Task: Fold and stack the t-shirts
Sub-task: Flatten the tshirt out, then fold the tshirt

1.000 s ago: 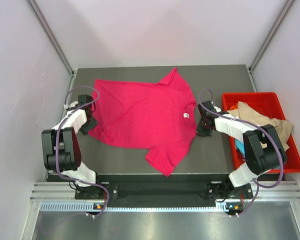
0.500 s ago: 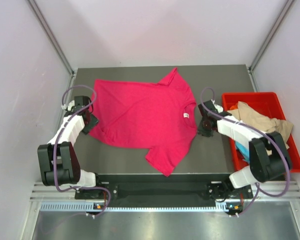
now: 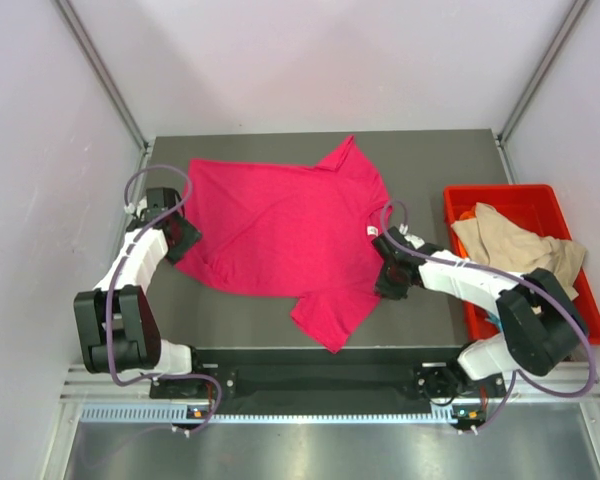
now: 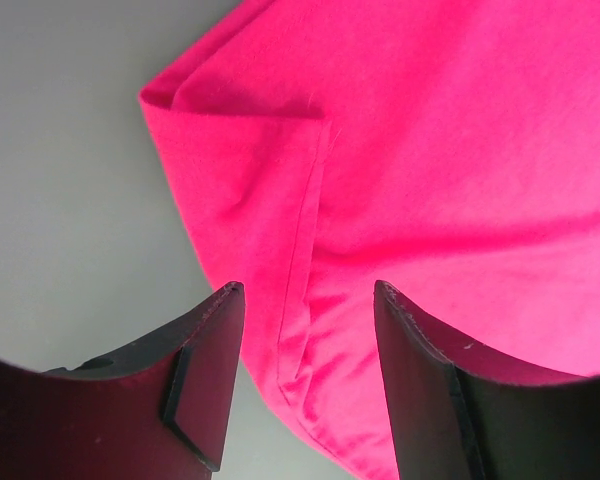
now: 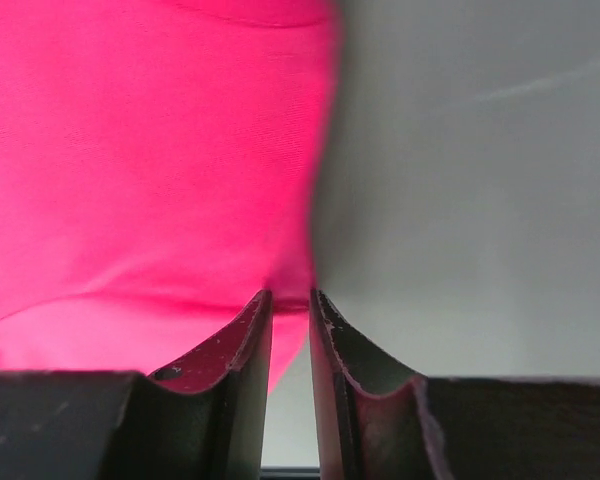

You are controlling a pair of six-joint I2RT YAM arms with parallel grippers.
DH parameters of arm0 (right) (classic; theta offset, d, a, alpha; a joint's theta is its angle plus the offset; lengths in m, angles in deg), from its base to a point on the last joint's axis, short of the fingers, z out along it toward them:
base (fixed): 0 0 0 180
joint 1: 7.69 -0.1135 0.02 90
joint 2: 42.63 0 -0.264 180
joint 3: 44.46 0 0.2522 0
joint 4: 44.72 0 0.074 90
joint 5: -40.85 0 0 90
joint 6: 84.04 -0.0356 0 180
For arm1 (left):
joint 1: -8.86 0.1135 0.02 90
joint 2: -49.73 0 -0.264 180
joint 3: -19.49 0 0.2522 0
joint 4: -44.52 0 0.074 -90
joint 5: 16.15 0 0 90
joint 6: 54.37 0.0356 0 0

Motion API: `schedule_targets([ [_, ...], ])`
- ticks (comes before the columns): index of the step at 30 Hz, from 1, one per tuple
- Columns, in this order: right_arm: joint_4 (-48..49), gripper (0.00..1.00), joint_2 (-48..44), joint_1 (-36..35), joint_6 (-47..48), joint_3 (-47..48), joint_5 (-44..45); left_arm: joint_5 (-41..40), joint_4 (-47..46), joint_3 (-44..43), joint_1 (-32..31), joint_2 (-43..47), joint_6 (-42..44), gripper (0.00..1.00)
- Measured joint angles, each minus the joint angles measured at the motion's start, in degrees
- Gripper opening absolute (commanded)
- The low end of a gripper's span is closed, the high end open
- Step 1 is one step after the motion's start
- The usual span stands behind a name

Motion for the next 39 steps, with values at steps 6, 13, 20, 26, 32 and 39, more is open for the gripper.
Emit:
schedule_targets([
  [6,-0.92,0.22,0.46,0.00,-0.24,-0.76,2.73,-3.32,0.39,-1.40,0.00,-0.48,-0.09,0.60],
  [13,-6.21,0.26,-2.03,0.00,-0.15,-0.90,6.23,-6.75,1.38,-1.40,0.00,-0.39,-1.33,0.59],
  [20,-9.51,0.27,-6.69,-2.40,-2.71,2.19,4.50,-7.08,-0.28,-1.25,0.00,3.63,-4.57,0.57],
  [26,-8.52,0.28,-6.29,-16.96,-10.67,4.02,2.25,-12.22,1.81,-3.28,0.28,3.54,-8.63,0.56],
  [32,-7.30,0.29,-2.56,-29.44,-22.40,4.02,-0.37,-13.40,2.05,-6.40,2.19,2.91,-10.10,0.54],
  [39,-3.34,0.29,1.25,-32.30,-30.86,1.97,-3.13,-7.06,0.22,-6.38,2.75,2.25,-8.31,0.54],
])
